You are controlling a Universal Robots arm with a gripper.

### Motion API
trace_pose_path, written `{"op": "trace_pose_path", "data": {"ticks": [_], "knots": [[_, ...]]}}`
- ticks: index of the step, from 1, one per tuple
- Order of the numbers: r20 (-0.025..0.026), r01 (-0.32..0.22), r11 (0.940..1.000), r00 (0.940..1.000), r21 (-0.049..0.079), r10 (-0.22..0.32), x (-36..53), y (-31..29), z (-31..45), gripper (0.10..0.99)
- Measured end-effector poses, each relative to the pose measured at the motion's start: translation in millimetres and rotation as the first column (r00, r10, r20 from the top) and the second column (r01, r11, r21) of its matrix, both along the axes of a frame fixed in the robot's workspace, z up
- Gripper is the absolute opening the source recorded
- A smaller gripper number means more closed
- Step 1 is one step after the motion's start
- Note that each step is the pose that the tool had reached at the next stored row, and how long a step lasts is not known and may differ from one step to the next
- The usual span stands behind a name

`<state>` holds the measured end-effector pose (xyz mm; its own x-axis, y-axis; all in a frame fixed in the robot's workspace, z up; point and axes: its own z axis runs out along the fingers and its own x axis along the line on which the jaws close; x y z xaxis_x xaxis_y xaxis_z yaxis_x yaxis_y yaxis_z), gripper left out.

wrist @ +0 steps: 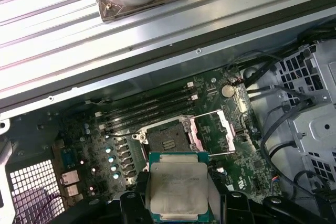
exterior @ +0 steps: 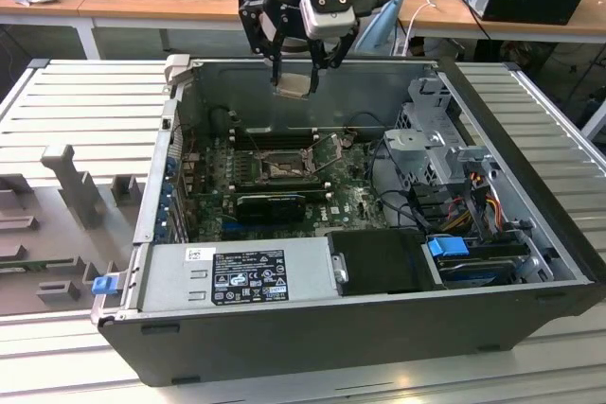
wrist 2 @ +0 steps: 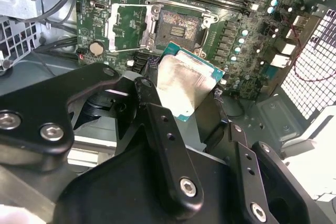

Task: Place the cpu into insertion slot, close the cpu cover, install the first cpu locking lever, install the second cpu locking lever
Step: 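Place the cpu into insertion slot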

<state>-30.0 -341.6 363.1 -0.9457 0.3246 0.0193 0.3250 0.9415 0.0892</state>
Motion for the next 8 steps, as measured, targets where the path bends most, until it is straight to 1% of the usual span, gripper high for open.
{"op": "trace_pose_path", "data": {"ticks": [5, 8], "knots": [[-0.0001, 0.035, 0.9994, 0.9994, 0.000, -0.035, 0.0, 0.0, -0.2, 0.529], [0.0000, 0.071, 0.9974, 0.9974, 0.000, -0.071, 0.0, 0.0, -0.3, 0.529]]}}
